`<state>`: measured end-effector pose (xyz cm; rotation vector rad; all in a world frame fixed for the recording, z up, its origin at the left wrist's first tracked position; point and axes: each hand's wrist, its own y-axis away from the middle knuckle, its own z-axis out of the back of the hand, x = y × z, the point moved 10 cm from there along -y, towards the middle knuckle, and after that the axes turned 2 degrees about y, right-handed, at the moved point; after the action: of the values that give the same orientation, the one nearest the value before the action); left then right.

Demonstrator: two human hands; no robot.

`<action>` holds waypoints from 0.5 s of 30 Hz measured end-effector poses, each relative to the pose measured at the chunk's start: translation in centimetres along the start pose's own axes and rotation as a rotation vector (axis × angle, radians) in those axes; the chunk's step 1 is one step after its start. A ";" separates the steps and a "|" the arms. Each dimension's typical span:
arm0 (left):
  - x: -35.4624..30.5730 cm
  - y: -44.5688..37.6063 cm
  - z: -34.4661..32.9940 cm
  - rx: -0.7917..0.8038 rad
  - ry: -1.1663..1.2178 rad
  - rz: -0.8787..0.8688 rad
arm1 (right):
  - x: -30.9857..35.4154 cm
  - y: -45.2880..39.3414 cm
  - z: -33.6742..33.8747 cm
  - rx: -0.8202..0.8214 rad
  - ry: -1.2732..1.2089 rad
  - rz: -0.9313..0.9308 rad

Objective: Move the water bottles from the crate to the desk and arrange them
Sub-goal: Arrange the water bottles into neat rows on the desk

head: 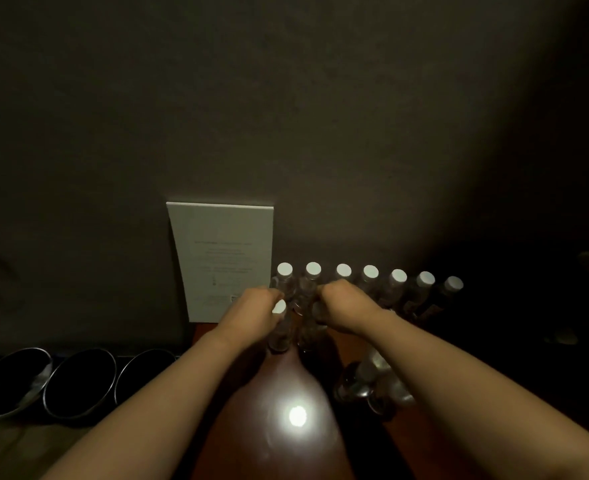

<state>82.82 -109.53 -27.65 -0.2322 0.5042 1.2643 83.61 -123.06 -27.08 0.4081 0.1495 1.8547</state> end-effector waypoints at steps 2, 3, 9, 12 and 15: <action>-0.1 -0.8 0.0 -0.011 0.013 -0.006 | -0.3 -0.7 -0.2 0.007 -0.006 0.004; -0.2 -1.1 0.0 -0.016 0.015 -0.006 | -0.4 -1.0 -0.3 0.013 -0.006 0.005; -0.2 -2.4 -0.6 0.002 0.018 -0.022 | -1.0 -2.8 0.0 -0.009 -0.019 0.001; -0.1 -2.8 -0.5 -0.010 0.026 -0.018 | -1.1 -3.4 -0.1 -0.007 -0.024 -0.003; -0.2 -2.9 -0.3 -0.018 0.035 -0.019 | -0.6 -3.6 0.0 -0.011 -0.024 0.021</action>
<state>85.48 -110.65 -28.11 -0.2736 0.5195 1.2483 86.99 -122.51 -28.33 0.4255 0.1189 1.8699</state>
